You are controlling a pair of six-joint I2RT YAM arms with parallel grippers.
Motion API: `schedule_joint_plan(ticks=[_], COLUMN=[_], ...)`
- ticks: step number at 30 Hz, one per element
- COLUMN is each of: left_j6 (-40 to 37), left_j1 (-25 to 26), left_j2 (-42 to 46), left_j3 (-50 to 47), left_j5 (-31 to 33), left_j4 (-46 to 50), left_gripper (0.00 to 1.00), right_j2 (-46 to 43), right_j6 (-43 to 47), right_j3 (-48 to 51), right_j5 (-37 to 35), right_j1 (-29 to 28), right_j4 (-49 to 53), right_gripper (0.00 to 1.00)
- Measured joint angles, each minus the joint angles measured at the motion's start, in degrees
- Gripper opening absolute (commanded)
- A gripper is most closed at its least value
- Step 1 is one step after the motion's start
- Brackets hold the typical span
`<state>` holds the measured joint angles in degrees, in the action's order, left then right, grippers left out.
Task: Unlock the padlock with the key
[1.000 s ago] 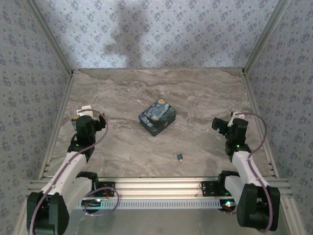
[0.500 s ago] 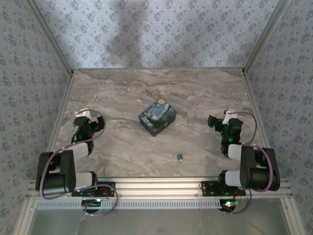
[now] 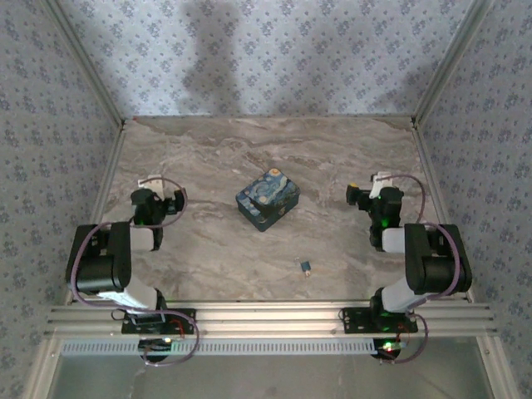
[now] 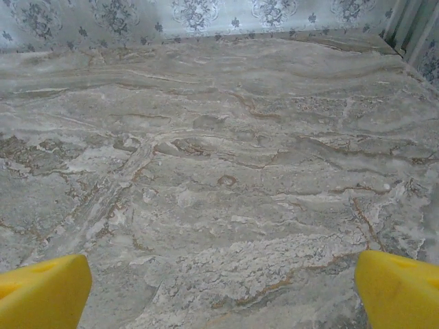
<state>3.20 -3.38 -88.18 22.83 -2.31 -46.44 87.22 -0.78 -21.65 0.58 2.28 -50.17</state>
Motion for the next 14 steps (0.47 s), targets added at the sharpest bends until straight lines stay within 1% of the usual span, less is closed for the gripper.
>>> schedule_joint_plan(ticks=[5,14], left_j6=[-0.7,-0.85], left_j1=[0.57,0.9], left_j2=[-0.02,-0.02], left_j3=[0.04,0.04], left_j5=[0.42,0.42], left_j4=[0.26,0.33], left_gripper=[0.98,0.98], right_j2=[0.0,0.0], right_j6=[0.63,0.87], right_j3=[0.0,0.0], right_j5=[-1.09,-1.51], right_j1=[-0.15,-0.31], right_j4=[1.88,2.03], right_gripper=[1.0,1.0])
